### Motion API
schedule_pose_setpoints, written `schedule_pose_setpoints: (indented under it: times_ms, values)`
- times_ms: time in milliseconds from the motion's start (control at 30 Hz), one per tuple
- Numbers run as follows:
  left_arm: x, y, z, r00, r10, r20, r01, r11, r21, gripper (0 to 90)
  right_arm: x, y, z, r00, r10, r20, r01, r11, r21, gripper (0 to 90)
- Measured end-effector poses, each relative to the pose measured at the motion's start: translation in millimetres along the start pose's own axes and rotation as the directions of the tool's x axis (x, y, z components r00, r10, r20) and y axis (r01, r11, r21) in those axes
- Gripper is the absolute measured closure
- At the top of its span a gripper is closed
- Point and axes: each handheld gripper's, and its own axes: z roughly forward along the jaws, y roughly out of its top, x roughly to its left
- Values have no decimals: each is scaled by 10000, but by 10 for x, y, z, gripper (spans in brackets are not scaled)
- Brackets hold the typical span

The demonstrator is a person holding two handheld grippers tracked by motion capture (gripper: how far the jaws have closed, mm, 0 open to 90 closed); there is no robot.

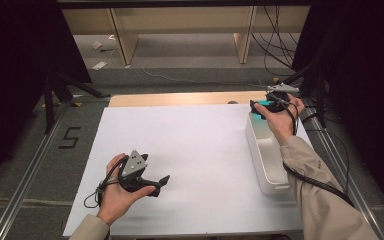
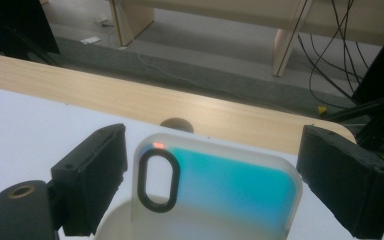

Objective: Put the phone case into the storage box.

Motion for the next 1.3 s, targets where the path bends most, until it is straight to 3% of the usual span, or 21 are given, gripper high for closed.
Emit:
schedule_pose_setpoints:
  times_ms: [433, 767, 1100, 1300]
  values:
    - [-2, 7, -5, 10000, 19, -43, -20, 10000, -23, 0, 39, 91, -124, 10000, -45, -31, 43, 9991, -420, 139]
    - [-2, 7, -2, 10000, 15, -54, -15, 10000, -17, 0, 80, 172, -269, 9995, -83, -303, 58, 9966, -818, 157]
    - [-11, 13, 0, 10000, 44, -62, -44, 10000, 2, 0, 179, 167, -460, 9950, -292, -955, 168, 9916, -1281, 208]
    - [-12, 16, -1, 10000, 49, -84, -49, 10000, 11, 0, 266, 145, -570, 9874, -403, -1529, 187, 9899, -1404, 231]
